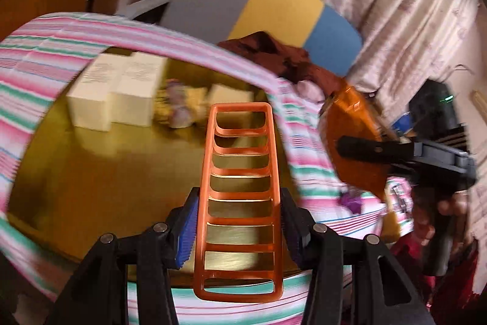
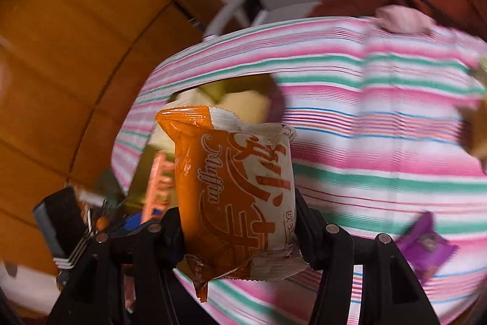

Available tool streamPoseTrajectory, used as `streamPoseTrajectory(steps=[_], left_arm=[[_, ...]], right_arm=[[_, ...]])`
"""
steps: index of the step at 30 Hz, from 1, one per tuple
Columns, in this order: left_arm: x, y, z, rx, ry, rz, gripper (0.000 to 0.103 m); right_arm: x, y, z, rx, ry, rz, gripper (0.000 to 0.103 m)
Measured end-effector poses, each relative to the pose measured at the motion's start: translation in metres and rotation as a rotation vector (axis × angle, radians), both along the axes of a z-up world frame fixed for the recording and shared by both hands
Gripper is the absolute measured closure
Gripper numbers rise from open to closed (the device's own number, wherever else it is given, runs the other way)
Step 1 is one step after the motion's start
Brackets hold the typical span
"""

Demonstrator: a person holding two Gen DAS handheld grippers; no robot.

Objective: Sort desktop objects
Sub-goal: 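Lower the orange rack into the tray with the left tool while the right tool lowers the snack packet, then release both items in the tray and withdraw both tools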

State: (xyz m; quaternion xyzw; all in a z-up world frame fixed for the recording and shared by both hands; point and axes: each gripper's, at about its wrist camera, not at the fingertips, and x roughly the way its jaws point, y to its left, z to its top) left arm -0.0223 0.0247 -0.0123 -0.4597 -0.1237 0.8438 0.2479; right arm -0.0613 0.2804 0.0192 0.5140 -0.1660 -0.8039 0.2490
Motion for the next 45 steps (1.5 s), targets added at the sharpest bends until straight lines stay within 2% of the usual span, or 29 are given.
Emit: streamPoseTrajectory(steps=[5,9,14,18,20,23,25,28,31,33,36,37,39,45], left_arm=[[-0.018,-0.039,-0.011,-0.102,-0.059,0.050,0.054],[-0.034,-0.052,-0.019,-0.255,-0.051,0.067,0.053],[-0.060,-0.056,-0.036,-0.407,-0.049,0.059,0.053],[-0.071,-0.060,-0.043,-0.493,-0.064,0.078,0.053],[-0.068,-0.070,-0.037,-0.462,-0.078,0.132,0.050],[-0.059,-0.089,-0.025,-0.299,-0.095,0.183,0.047],[-0.050,-0.101,-0.016,-0.238,-0.085,0.241,0.047],[-0.037,-0.119,-0.005,-0.178,-0.063,0.338,0.047],[-0.032,-0.138,0.002,-0.104,-0.055,0.420,0.047],[-0.025,-0.149,0.007,-0.076,-0.049,0.470,0.046],[-0.024,-0.148,0.008,-0.064,-0.055,0.488,0.045],[-0.022,-0.146,0.006,-0.068,-0.063,0.484,0.045],[-0.022,-0.140,0.001,-0.074,-0.073,0.474,0.045],[-0.016,-0.107,-0.008,-0.081,-0.092,0.403,0.045]], right_arm=[[-0.007,-0.065,-0.009,0.045,-0.029,0.097,0.044],[-0.016,-0.103,-0.029,0.077,-0.083,0.129,0.044],[-0.023,-0.121,-0.051,0.099,-0.145,0.122,0.044],[-0.035,-0.130,-0.067,0.077,-0.196,0.081,0.044],[-0.039,-0.134,-0.074,0.060,-0.223,0.054,0.043],[-0.047,-0.143,-0.084,0.038,-0.258,0.021,0.041],[-0.052,-0.152,-0.089,0.026,-0.269,0.005,0.037],[-0.057,-0.168,-0.090,-0.010,-0.269,0.013,0.032],[-0.059,-0.181,-0.088,-0.096,-0.272,0.044,0.030],[-0.056,-0.184,-0.081,-0.109,-0.249,0.066,0.030],[-0.051,-0.175,-0.065,-0.079,-0.180,0.073,0.029],[-0.049,-0.170,-0.061,-0.072,-0.162,0.072,0.028],[-0.043,-0.160,-0.051,-0.059,-0.130,0.061,0.019],[-0.028,-0.120,-0.030,-0.005,-0.045,0.025,0.018]])
